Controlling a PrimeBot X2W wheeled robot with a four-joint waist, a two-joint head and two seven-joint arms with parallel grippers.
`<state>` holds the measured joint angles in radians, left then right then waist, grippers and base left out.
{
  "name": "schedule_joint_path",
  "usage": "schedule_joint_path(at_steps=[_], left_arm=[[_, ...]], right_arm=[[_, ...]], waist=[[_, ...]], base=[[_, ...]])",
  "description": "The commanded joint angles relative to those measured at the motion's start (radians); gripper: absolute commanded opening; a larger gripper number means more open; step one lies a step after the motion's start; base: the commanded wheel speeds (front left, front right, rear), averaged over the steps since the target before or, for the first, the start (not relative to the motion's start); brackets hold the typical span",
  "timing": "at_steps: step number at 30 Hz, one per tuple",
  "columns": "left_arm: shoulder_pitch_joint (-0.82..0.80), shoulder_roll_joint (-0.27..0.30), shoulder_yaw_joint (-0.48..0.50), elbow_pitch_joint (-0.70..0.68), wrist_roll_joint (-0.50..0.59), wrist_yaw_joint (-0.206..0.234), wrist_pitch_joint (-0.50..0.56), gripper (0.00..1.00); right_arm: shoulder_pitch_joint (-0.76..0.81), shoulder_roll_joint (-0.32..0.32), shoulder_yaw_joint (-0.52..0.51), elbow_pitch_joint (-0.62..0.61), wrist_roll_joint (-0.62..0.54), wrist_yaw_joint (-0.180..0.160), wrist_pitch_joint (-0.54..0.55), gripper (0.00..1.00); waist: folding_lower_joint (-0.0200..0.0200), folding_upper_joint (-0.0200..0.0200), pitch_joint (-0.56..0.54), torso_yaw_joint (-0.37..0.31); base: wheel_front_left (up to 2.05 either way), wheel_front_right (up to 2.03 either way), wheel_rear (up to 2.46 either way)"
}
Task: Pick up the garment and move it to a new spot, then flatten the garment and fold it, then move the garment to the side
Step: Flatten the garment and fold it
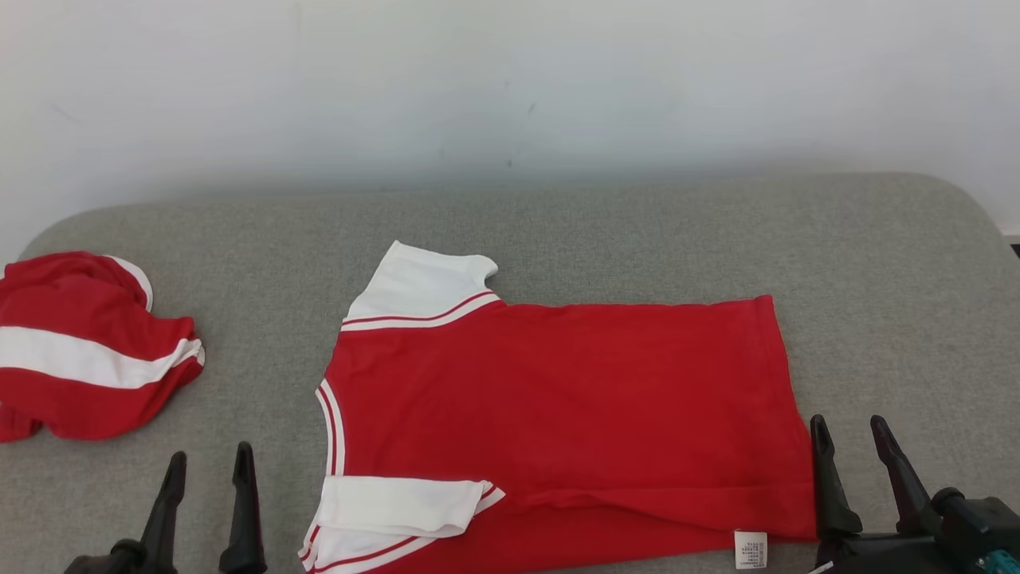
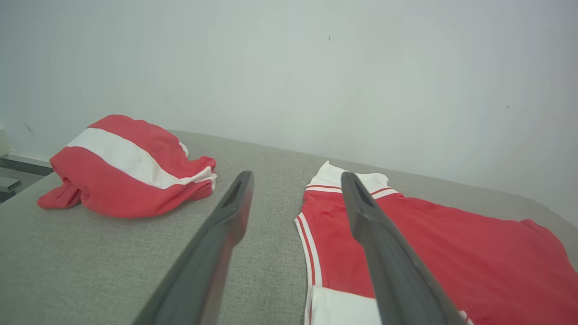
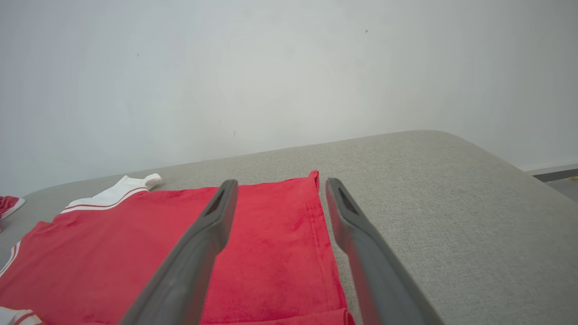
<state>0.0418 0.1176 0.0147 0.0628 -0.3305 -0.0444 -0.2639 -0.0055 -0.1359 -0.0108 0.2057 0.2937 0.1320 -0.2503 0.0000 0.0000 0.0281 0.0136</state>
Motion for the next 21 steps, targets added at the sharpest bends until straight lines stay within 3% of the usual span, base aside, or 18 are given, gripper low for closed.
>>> schedule_joint_path(at_steps=[1, 13, 21], left_arm=[[0.023, -0.002, 0.014, -0.011, 0.025, -0.002, 0.0, 1.0], [0.107, -0.001, 0.071, -0.067, 0.14, 0.008, 0.0, 1.0], [0.128, -0.015, 0.088, -0.074, 0.153, -0.012, 0.0, 1.0]], right_arm=[[0.018, -0.004, 0.002, -0.021, -0.016, -0.003, -0.009, 1.0], [0.116, 0.004, 0.007, -0.181, -0.07, -0.003, -0.015, 1.0], [0.142, 0.014, 0.003, -0.189, -0.081, -0.003, -0.016, 1.0]], waist=[[0.0, 0.0, -0.016, -0.007], [0.0, 0.0, -0.031, 0.002], [0.0, 0.0, -0.029, 0.016]], base=[[0.0, 0.0, 0.0], [0.0, 0.0, 0.0], [0.0, 0.0, 0.0]])
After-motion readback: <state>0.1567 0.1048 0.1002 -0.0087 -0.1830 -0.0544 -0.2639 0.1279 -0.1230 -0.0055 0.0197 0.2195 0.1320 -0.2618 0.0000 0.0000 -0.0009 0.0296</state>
